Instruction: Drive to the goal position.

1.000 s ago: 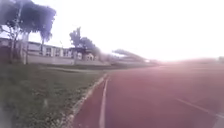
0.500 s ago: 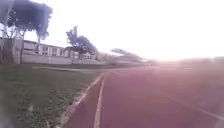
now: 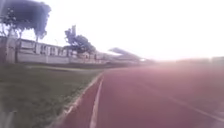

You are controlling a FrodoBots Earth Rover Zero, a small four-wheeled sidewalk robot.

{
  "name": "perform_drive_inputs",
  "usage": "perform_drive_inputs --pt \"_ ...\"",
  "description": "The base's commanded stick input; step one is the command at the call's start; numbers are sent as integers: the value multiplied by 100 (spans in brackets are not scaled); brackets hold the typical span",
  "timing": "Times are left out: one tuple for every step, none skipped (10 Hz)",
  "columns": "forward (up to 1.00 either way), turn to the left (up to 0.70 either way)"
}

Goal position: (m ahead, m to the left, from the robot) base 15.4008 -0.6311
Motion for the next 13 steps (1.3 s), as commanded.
perform_drive_inputs --pt "70 0" --pt "70 0" --pt "70 0" --pt "70 0" --pt "70 0" --pt "70 0" --pt "70 0" --pt "70 0" --pt "70 0" --pt "70 -14" --pt "70 -35" --pt "70 -35" --pt "70 -19"
